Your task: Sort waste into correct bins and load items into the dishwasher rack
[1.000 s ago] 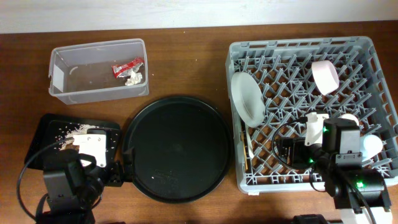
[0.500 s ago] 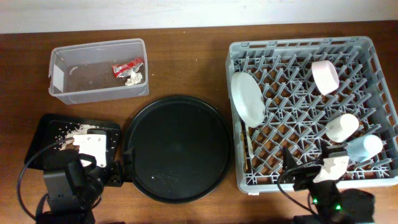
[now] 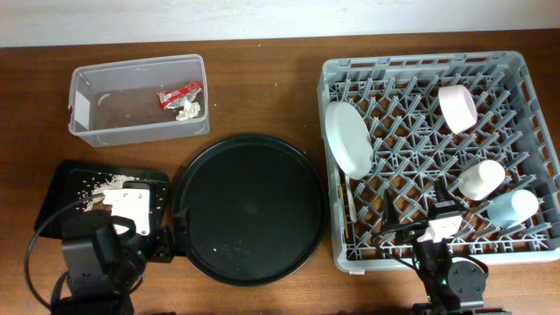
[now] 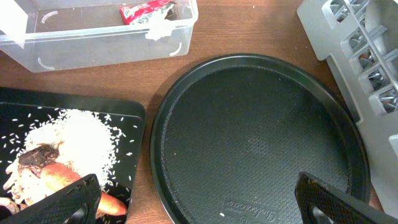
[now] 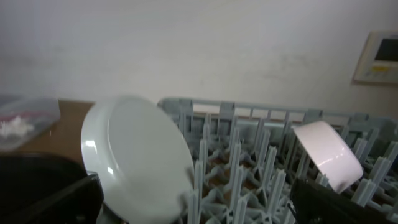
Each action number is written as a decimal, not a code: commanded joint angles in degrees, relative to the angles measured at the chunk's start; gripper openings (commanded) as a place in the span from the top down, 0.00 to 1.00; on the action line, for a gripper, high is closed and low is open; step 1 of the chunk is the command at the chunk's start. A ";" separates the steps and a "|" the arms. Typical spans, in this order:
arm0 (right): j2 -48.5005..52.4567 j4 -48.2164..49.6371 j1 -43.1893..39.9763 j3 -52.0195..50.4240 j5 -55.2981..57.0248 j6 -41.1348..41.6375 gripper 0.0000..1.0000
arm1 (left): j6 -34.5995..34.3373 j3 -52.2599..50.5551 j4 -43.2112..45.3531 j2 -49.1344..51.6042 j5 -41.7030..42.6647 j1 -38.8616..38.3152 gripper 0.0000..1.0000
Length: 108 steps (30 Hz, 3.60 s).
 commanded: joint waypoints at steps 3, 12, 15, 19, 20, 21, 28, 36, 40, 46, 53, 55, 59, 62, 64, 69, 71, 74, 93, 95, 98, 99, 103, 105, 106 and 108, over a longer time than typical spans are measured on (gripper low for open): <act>-0.72 -4.83 0.63 -0.50 -0.13 -4.33 0.01 | 1.11 -0.26 0.09 -0.20 0.85 0.09 0.01; -0.70 -4.68 0.63 -0.50 -0.13 -4.33 0.02 | 1.11 -0.26 0.07 -0.20 0.85 0.09 0.01; -0.70 -4.68 0.63 -0.50 -0.13 -4.35 0.01 | 1.11 -0.26 0.07 -0.20 0.85 0.09 0.01; -0.70 -4.68 0.63 -0.50 -0.15 -4.33 0.01 | 1.11 -0.26 0.07 -0.17 0.85 0.09 0.01; -0.70 -4.68 0.63 -0.50 -0.13 -4.33 0.01 | 1.11 -0.26 0.09 -0.20 0.85 0.09 0.01; -0.70 -4.68 0.63 -0.50 -0.13 -4.33 0.01 | 1.11 -0.26 0.04 -0.20 0.85 0.09 0.01; -0.70 -4.68 0.63 -0.50 -0.15 -4.35 0.01 | 1.14 -0.26 0.07 -0.20 0.85 0.09 0.01; -0.70 -4.68 0.63 -0.50 -0.15 -4.33 0.01 | 1.14 -3.13 -0.44 -10.25 -5.84 -4.79 0.01; -0.70 -4.68 0.63 -0.50 -0.15 -4.33 0.01 | 1.11 -12.72 4.22 -18.25 -6.58 -6.03 0.01; -0.70 -4.68 0.63 -0.50 -0.13 -4.35 0.01 | 1.11 -31.80 28.30 -30.45 -6.10 -6.03 0.01; -0.70 -4.68 0.63 -0.50 -0.15 -4.33 0.01 | 1.20 -49.48 61.33 -35.93 -6.78 -6.01 0.01; -0.70 -4.68 0.63 -0.50 -0.15 -4.33 0.01 | 1.38 -49.42 59.87 -35.93 -7.63 -6.03 0.01; -0.70 -4.68 0.63 -0.50 -0.13 -4.33 0.01 | 1.31 -49.42 51.32 -35.93 -7.17 -6.03 0.01; -0.70 -4.68 0.63 -0.50 -0.15 -4.33 0.01 | 1.31 -49.42 50.95 -35.93 -7.30 -5.99 0.01; -0.70 -4.68 0.63 -0.50 -0.15 -4.33 0.01 | 1.31 -49.42 50.95 -35.91 -7.37 -5.97 0.01; -0.70 -4.68 0.63 -0.50 -0.13 -4.33 0.01 | 1.31 -49.42 50.95 -35.91 -7.37 -5.97 0.01; -0.70 -4.68 0.63 -0.50 -0.15 -4.33 0.01 | 1.31 -49.42 50.95 -35.91 -7.37 -5.97 0.01; -0.70 -4.68 0.63 -0.50 -0.13 -4.35 0.01 | 1.31 -49.42 50.95 -35.91 -7.37 -5.97 0.01; -0.70 -4.68 0.63 -0.50 -0.13 -4.35 0.01 | 1.31 -49.42 50.95 -35.91 -7.37 -5.97 0.01; -0.70 -4.68 0.63 -0.50 -0.15 -4.33 0.01 | 1.31 -49.42 50.95 -35.91 -7.37 -5.97 0.01; -0.70 -4.68 0.63 -0.50 -0.13 -4.33 0.01 | 1.31 -49.42 50.95 -35.91 -7.37 -5.97 0.01; -0.70 -4.68 0.63 -0.50 -0.13 -4.35 0.01 | 1.31 -49.42 50.95 -35.91 -7.37 -5.97 0.01; -0.70 -4.68 0.63 -0.50 -0.15 -4.33 0.01 | 1.31 -49.42 50.95 -35.91 -7.37 -5.97 0.01; -0.70 -4.68 0.63 -0.50 -0.15 -4.35 0.01 | 1.31 -49.42 50.95 -35.91 -7.37 -5.97 0.01; -0.70 -4.68 0.63 -0.50 -0.15 -4.35 0.01 | 1.31 -49.42 50.95 -35.91 -7.37 -5.97 0.01; -0.70 -4.68 0.63 -0.50 -0.15 -4.33 0.01 | 1.31 -49.42 50.95 -35.91 -7.37 -5.97 0.01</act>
